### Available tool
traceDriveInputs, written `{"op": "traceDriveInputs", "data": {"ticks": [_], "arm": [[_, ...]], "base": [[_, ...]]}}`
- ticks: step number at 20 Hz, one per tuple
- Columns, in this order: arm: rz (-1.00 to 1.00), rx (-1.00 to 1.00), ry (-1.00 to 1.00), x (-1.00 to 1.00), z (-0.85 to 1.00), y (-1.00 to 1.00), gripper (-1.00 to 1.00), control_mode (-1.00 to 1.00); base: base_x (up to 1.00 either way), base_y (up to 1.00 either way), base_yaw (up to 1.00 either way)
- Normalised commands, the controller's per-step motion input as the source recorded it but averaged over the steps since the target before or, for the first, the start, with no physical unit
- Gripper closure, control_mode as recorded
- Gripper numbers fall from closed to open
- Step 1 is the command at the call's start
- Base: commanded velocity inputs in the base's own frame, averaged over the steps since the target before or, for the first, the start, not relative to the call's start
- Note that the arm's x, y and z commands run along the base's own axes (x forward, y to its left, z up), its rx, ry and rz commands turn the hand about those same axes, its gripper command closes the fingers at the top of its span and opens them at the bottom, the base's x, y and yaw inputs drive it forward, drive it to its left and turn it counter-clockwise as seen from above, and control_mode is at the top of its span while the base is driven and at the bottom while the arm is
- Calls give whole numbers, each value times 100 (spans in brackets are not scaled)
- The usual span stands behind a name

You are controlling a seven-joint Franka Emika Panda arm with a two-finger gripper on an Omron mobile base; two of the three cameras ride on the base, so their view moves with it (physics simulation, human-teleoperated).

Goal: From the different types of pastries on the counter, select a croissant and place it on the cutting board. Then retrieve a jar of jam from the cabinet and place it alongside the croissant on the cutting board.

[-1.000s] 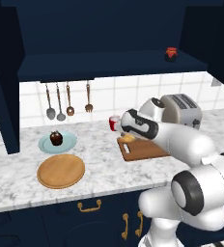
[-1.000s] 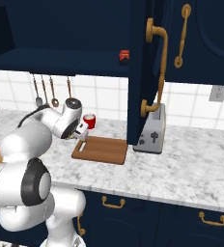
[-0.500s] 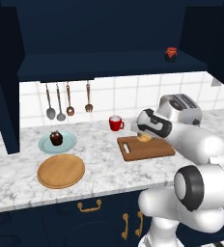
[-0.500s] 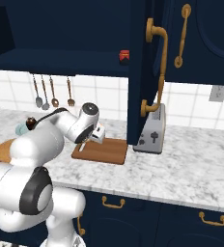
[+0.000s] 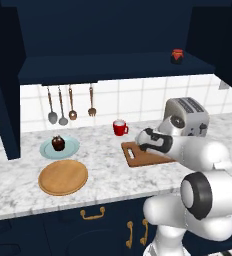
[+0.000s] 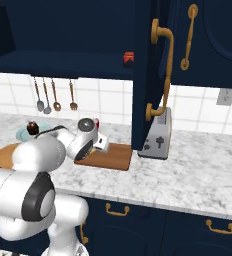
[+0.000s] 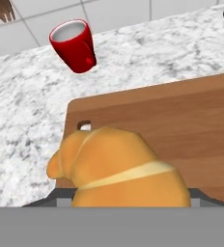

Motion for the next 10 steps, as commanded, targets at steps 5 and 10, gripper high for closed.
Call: {"op": "traceDriveInputs", "data": {"ticks": [5,10], "arm": [[0,-3,-2,16,-14,0,100,-100],[0,0,0,17,-13,-1,100,-100]], "base": [[0,0,0],[0,0,0]]}}
